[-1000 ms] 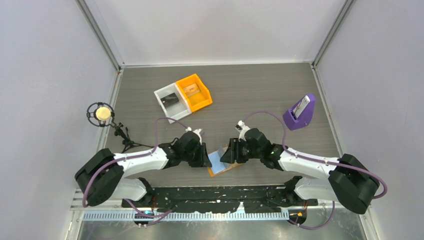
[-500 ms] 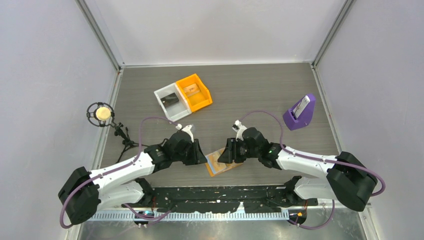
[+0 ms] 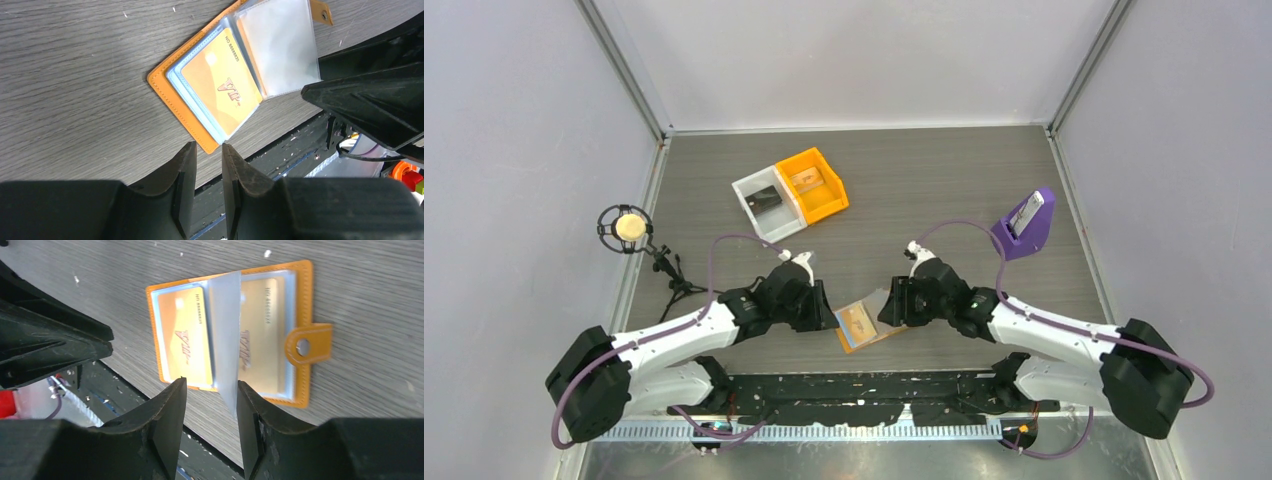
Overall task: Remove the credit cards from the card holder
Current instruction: Remove the credit card from the card holder.
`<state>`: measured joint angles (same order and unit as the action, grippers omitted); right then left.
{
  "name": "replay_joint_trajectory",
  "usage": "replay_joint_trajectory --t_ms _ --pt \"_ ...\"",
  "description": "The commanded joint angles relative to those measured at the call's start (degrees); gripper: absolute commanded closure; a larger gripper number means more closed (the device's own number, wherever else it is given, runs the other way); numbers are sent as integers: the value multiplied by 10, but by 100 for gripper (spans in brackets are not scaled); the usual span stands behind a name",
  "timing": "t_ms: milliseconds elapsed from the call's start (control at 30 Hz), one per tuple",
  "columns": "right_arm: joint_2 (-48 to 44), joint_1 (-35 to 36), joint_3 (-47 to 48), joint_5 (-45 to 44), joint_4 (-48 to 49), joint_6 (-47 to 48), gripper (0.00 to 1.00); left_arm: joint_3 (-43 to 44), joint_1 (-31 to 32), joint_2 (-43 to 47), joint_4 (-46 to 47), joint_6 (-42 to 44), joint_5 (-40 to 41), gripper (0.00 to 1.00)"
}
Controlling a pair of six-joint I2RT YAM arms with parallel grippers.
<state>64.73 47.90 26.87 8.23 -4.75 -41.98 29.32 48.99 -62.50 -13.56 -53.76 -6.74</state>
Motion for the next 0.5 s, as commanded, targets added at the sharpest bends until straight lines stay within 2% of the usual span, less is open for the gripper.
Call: replay_joint_trajectory --t_ms 0,233,467 --pt "-58 2 42 -74 -80 27 52 7 -3 2 34 12 -10 73" --pt "-77 2 74 -43 -87 41 52 1 -6 -24 89 26 -31 74" --pt "-12 1 49 36 31 26 53 -15 -7 -46 140 23 -39 81"
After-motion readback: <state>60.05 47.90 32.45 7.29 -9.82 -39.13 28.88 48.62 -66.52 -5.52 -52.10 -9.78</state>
